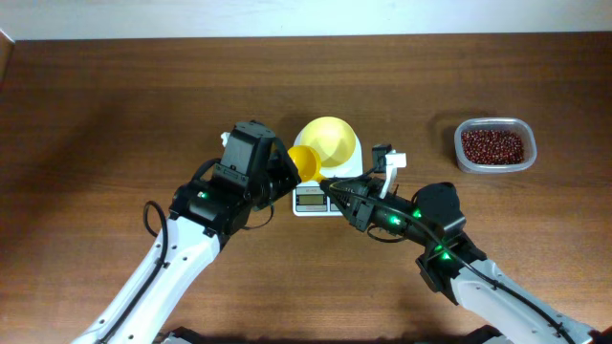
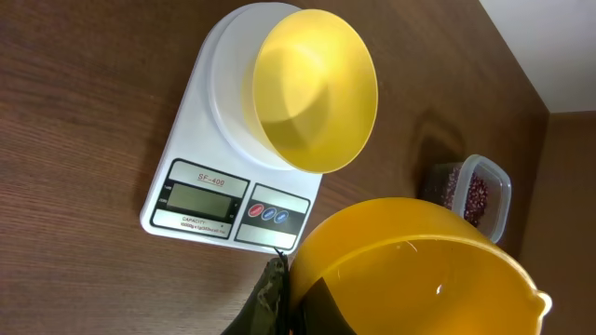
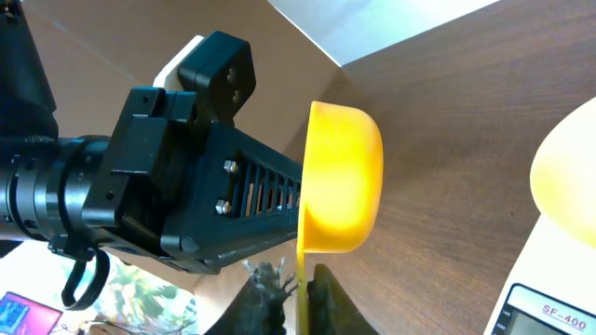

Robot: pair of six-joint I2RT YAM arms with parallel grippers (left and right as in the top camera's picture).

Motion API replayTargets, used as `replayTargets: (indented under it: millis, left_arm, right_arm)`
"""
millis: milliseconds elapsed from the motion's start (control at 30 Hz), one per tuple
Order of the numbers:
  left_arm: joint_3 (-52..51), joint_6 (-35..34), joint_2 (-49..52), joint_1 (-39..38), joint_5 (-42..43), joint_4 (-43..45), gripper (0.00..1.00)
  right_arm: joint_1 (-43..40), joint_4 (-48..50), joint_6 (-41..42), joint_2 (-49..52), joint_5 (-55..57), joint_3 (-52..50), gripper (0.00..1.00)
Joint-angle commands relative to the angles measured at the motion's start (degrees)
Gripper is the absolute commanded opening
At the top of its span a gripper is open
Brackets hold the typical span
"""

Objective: Scoop item into bowl and weigh 50g on scale

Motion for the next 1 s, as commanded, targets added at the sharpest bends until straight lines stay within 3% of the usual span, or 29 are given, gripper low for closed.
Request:
replayTargets:
  millis: [0, 233, 400, 700, 733, 767, 833, 867, 967]
  left_arm:
    - [0.87, 0.92, -0.63, -0.76, 1.09, -0.48, 0.00]
    - [0.87, 0.92, -0.63, -0.76, 1.09, -0.48, 0.00]
    - [0.87, 0.92, -0.63, -0.76, 1.09, -0.50, 0.00]
    - [0.87, 0.92, -0.63, -0.76, 1.07, -1.09, 0.02]
    - [0.87, 0.92, -0.63, -0.76, 1.05, -1.09, 0.06]
    - [0.87, 0.92, -0.63, -0.76, 1.01, -1.07, 0.17]
    - [0.87, 0.90, -0.63, -0.70, 0.48, -0.76, 0.54]
    - [0.87, 0.92, -0.63, -0.70, 0.42, -0.31, 0.65]
    - [0.90, 0.94, -0.66, -0.70, 0.44, 1.46, 0.73]
  right_arm:
    - [0.59, 0.55, -0.11, 0.26, 1.64, 0.46, 0.18]
    - [0.59, 0.57, -0.09, 0.26, 1.84, 0.46, 0.17]
    - [0.59, 0.59, 1.40, 0.26, 1.84, 0.46, 0.04]
    - [0.59, 0.79, 1.38, 0.26, 1.77, 0.46, 0.04]
    - [0.59, 0.79, 1.36, 0.26, 1.79, 0.46, 0.04]
    - [0.59, 0.79, 1.36, 0.26, 1.79, 0.46, 0.04]
    - [0.59, 0.74, 1.31, 0.26, 1.86, 0.46, 0.04]
    - [0.59, 0.74, 1.25, 0.26, 1.99, 0.46, 0.04]
    - [0.59, -0.20, 1.09, 0.26, 3.85, 0.46, 0.04]
